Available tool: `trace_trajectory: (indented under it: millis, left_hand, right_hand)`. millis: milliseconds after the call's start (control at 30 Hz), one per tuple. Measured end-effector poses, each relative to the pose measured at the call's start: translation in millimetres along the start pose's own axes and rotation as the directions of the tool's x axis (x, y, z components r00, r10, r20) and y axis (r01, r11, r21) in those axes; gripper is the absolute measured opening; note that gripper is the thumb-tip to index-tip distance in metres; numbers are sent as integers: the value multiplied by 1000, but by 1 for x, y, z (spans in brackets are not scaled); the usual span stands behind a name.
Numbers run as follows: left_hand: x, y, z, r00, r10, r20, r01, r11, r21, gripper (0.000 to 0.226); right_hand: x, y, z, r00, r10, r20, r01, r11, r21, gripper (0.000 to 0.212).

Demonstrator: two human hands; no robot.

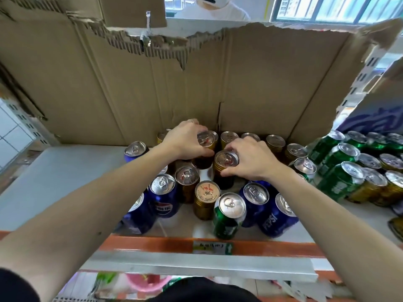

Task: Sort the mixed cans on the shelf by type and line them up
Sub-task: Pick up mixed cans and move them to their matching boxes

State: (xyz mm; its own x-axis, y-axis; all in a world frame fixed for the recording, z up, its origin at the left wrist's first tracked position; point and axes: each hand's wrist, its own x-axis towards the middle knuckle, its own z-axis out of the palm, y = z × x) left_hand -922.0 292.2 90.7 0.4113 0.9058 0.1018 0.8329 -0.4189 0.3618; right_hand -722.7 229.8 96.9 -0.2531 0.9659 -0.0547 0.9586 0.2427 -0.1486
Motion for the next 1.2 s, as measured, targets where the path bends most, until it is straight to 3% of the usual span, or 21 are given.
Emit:
trace_trajectory:
  millis: [167, 333, 600, 767, 967, 1200]
  left_hand:
    - [4, -5, 18, 994, -31, 102, 17, 990, 140, 77]
    - [7, -13, 27, 992, -43, 123, 13, 973, 230, 78]
    - [7, -23, 35, 993, -32, 115, 17, 991, 136, 89]
    - [6, -22, 28, 995, 22, 98, -51, 952, 303, 68]
    - [-3, -12, 28, 992, 70, 107, -117, 833, 540, 49]
    - [-20, -11, 17, 999, -16, 46, -1, 941, 339, 49]
  right_hand:
    - [9, 1, 9, 998, -51, 44, 53, 997, -64, 75]
    - [13, 2, 20, 994, -61, 94, 67, 996, -60, 78]
    - [21, 0, 16, 985, -26, 170, 39, 996, -79, 83]
    - [21, 0, 17, 977, -9, 212, 23, 998, -62, 87]
    - [25, -1, 19, 974, -20, 227, 34, 998, -60, 86]
    - [20, -3, 17, 973, 13, 229, -9, 1000, -20, 87]
